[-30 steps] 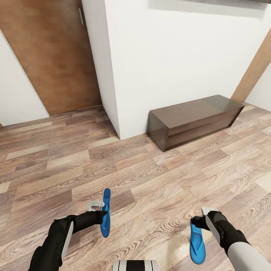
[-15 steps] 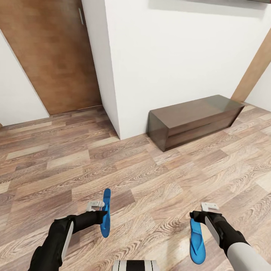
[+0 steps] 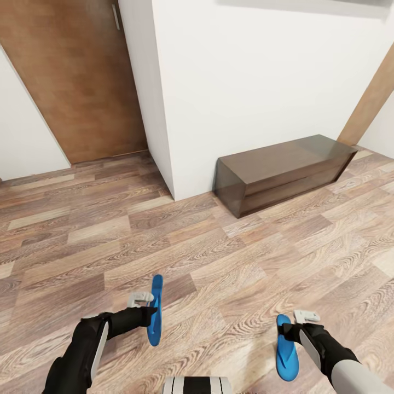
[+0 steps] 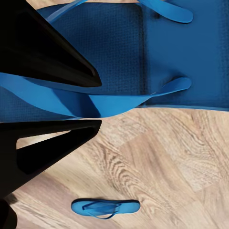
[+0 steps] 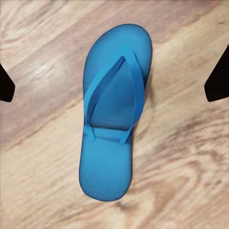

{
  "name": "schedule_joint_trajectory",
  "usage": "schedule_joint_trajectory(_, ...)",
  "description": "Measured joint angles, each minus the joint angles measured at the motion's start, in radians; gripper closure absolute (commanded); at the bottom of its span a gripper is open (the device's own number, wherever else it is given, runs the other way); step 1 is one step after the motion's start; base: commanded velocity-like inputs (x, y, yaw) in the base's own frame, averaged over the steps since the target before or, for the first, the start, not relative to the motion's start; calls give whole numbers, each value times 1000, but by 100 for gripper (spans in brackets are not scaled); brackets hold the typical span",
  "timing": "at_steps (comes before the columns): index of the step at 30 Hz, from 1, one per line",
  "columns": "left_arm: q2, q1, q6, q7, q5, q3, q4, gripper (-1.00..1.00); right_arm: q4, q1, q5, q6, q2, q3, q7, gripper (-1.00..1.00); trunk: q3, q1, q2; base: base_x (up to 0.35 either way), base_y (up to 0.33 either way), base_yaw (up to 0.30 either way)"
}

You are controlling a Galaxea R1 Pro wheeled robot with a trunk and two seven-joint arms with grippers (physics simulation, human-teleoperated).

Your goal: In the bedroom, move the book from the bed onto either nightstand, and place the two sandals side by side next to the bed.

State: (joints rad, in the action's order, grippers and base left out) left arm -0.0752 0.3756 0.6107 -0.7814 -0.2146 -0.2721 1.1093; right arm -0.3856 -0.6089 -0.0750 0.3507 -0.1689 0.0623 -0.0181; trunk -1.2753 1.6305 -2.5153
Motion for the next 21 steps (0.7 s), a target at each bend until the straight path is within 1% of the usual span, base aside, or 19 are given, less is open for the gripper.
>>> schedule_joint_trajectory(21,0,-1,0,0,0,0,0,100,-4,0,0,-4,0,-2,0,-100,-81,9,-5,0,0,0)
